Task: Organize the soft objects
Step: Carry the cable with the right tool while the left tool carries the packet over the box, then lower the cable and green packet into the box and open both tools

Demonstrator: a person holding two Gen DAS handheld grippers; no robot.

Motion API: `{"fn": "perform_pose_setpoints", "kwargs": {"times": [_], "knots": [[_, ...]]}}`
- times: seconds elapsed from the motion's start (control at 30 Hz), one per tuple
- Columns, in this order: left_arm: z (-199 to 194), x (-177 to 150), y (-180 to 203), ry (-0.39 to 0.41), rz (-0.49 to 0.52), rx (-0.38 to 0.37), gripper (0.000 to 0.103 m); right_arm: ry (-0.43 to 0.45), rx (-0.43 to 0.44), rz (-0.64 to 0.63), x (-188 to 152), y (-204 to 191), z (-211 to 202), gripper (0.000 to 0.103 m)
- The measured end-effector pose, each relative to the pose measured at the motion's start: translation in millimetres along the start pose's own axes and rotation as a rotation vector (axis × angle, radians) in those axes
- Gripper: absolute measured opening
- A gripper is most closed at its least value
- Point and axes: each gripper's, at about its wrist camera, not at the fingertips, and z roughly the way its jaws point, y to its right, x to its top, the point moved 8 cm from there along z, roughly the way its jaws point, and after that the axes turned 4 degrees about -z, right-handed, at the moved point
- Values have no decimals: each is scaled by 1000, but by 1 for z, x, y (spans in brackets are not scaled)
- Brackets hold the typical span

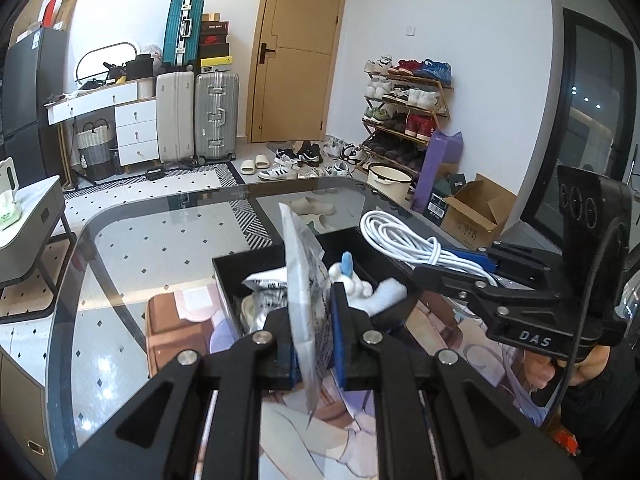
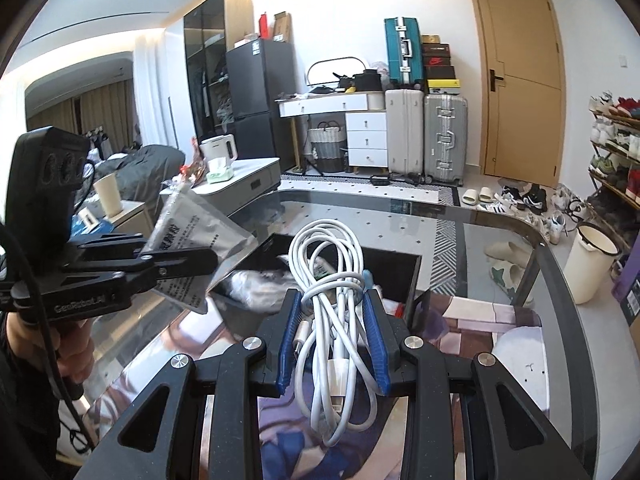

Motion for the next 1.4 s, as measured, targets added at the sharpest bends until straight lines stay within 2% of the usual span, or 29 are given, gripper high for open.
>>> {"fn": "perform_pose_setpoints", "kwargs": {"times": [0.5,0.9,1.1,1.13,1.17,1.27,1.3,1.33,1.37,1.4], "knots": [[38,14,-13,-9,-23,20,10,-47,-53,33,13,34,56,31],[58,10,-8,-52,-11,17,10,-104,-34,8,9,29,93,31],[57,8,-10,-60,-1,12,11,-123,-24,-24,6,23,97,31],[57,9,-10,-61,-1,14,12,-120,-21,-25,6,23,96,37],[57,9,-11,-61,-2,16,12,-112,-11,-30,7,22,93,49],[54,8,-12,-64,-6,21,19,-80,-20,-55,10,21,78,54],[53,7,-11,-64,-7,21,29,-75,-26,-62,10,22,73,55],[50,6,-11,-62,-8,23,40,-73,-30,-68,9,21,69,60],[48,4,-10,-55,-6,25,44,-70,-33,-73,9,21,65,69],[44,3,-9,-47,-2,28,44,-63,-37,-76,8,21,60,73]]}}
